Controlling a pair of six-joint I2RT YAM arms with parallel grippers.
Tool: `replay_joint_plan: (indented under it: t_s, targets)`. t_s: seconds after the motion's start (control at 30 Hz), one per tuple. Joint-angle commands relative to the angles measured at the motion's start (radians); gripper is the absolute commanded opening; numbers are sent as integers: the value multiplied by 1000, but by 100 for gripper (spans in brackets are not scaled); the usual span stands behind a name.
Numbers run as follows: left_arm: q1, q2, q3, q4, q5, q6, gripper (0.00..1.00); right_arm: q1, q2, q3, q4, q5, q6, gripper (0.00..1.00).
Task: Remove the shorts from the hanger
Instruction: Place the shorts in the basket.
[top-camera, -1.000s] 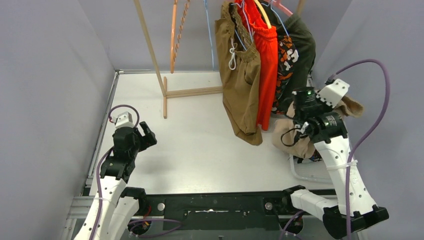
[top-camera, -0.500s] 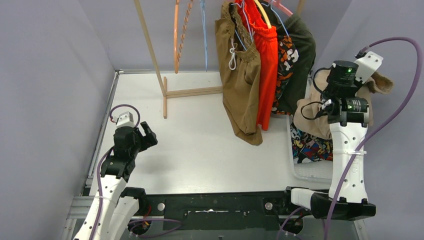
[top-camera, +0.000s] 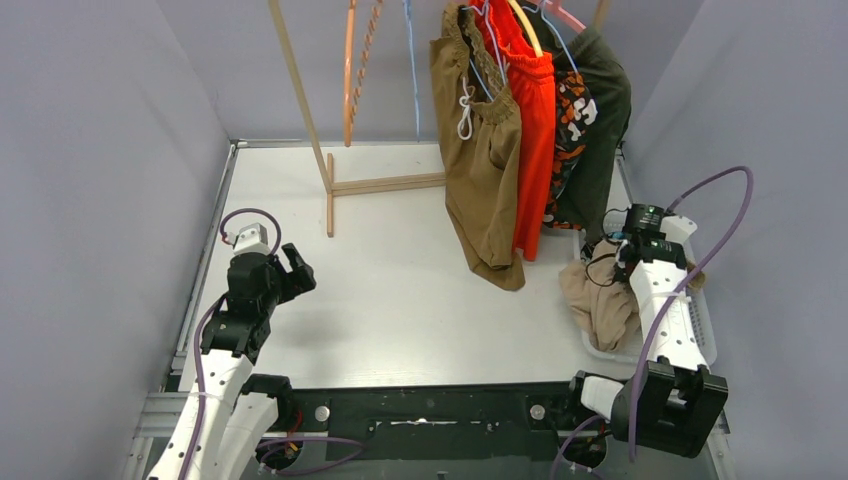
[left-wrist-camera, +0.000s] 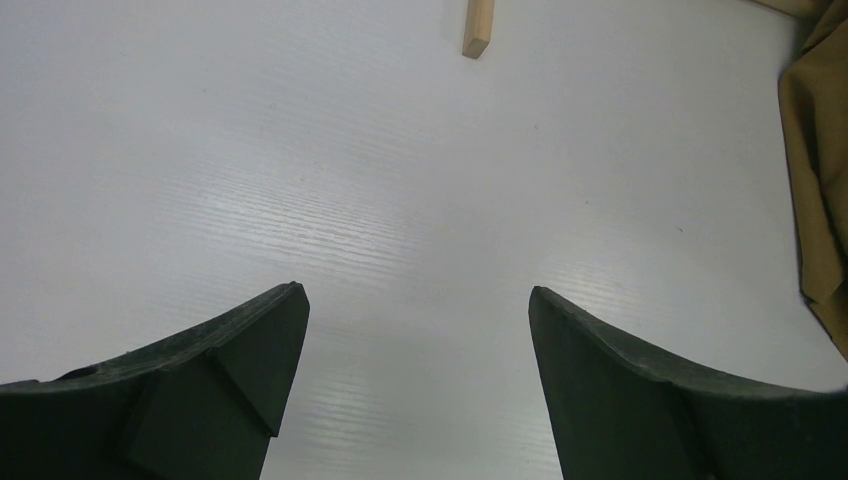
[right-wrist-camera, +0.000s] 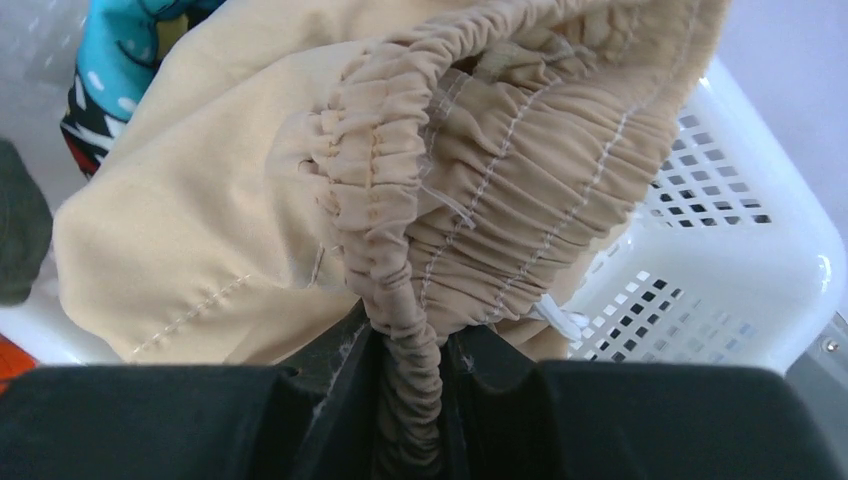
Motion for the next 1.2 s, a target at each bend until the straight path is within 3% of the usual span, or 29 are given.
replay_joint_plan:
  t_s: [0.0, 0.17, 0.47, 0.7, 0.87, 1.0, 1.17]
  targets:
    - [7, -4, 31, 61, 12, 14, 82, -41, -21, 125, 90, 24, -49, 0]
    - [10, -7, 32, 63, 11, 15, 82, -76, 31, 305, 89, -15, -178, 1]
    - [12, -9, 31, 61, 14, 15, 82, -80, 39, -36, 222, -51, -114, 1]
    - [14, -9, 30, 62, 22, 17, 82, -80, 108, -61, 183, -145, -135, 0]
    - [15, -15, 30, 58, 14, 14, 82, -91, 61, -96, 195, -161, -115, 15]
    - [13, -14, 28, 58, 19, 14, 82, -101, 99, -53, 143, -229, -128, 21]
    - [15, -8, 31, 57, 25, 14, 82, -102, 58, 45, 50, -251, -85, 52]
